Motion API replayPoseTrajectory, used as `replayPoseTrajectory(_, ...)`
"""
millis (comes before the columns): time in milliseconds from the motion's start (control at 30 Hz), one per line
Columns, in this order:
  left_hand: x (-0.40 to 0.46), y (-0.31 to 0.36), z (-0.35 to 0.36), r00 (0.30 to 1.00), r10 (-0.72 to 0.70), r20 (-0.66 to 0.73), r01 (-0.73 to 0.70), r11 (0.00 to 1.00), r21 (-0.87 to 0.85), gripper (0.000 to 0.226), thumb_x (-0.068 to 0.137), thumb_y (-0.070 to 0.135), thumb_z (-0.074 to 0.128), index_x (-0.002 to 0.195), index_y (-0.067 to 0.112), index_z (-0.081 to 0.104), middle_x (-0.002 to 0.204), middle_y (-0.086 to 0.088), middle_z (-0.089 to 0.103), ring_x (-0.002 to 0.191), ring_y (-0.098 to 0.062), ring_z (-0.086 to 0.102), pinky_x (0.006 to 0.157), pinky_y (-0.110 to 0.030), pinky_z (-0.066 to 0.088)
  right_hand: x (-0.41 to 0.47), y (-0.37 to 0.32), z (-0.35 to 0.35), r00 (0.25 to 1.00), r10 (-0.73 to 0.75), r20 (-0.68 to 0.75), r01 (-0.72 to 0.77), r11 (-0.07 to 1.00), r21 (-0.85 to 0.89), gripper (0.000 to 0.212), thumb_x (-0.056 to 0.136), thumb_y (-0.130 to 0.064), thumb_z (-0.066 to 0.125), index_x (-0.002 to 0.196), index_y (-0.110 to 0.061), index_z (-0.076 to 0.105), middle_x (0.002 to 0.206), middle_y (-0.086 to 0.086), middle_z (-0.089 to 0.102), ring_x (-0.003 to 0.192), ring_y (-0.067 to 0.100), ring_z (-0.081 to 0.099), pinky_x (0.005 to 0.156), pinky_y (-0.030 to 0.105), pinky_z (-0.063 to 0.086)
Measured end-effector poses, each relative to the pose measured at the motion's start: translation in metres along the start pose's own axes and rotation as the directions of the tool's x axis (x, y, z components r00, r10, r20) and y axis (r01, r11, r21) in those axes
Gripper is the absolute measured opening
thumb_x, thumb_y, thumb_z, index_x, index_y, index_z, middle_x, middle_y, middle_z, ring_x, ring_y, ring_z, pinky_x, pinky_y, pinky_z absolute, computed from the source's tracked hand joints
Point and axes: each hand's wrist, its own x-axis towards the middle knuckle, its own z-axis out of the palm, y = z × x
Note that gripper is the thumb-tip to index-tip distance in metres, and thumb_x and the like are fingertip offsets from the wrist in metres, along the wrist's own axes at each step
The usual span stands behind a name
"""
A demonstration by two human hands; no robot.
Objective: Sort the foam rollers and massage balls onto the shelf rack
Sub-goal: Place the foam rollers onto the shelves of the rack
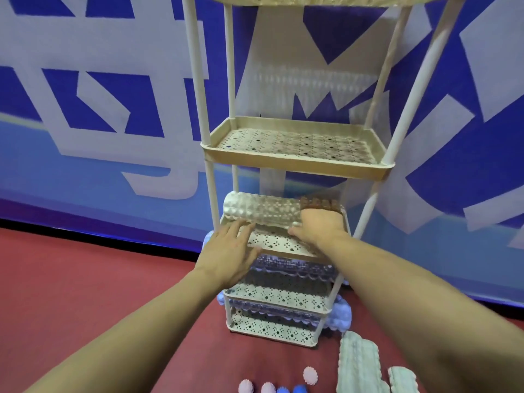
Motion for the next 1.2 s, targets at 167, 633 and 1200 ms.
replayPoseTrajectory(167, 0.013, 0.005, 0.011, 1.0, -0.004, 0.017, 0.005, 0.999, -0.036, 0.06, 0.102, 0.052, 0.04, 0.152, 0.019, 0.034, 0.155, -0.002, 0.037, 0.142, -0.024, 0.035, 0.114, -0.039, 0.032, 0.018, 0.01, 0.021, 0.993, 0.085, 0.08, -0.094, 0.989, 0.117, 0.058, 0.093, -0.016, 0.059, 0.148, -0.012, 0.042, 0.151, 0.015, 0.044, 0.138, 0.034, 0.044, 0.117, 0.043, 0.033)
replayPoseTrajectory(633, -0.035, 0.073, 0.041, 0.99, 0.137, 0.032, -0.135, 0.99, -0.044, 0.055, 0.1, 0.051, 0.038, 0.142, 0.017, 0.047, 0.144, -0.005, 0.049, 0.131, -0.027, 0.048, 0.109, -0.041, 0.039, -0.132, 0.077, 0.093, 0.88, -0.279, -0.386, 0.369, 0.912, 0.182, 0.032, 0.094, -0.042, 0.058, 0.114, -0.019, 0.068, 0.11, -0.005, 0.067, 0.098, 0.02, 0.064, 0.083, 0.033, 0.049)
replayPoseTrajectory(1200, -0.082, 0.185, 0.241, 0.697, 0.174, 0.695, -0.151, 0.984, -0.095, 0.057, 0.103, 0.053, 0.033, 0.15, 0.022, 0.036, 0.157, -0.003, 0.034, 0.142, -0.027, 0.036, 0.116, -0.043, 0.029, -0.253, 0.193, 0.318, 0.614, 0.249, 0.749, -0.515, 0.846, 0.14, 0.078, 0.089, -0.067, 0.054, 0.148, -0.02, 0.036, 0.129, 0.0, 0.062, 0.113, 0.022, 0.063, 0.087, 0.036, 0.051)
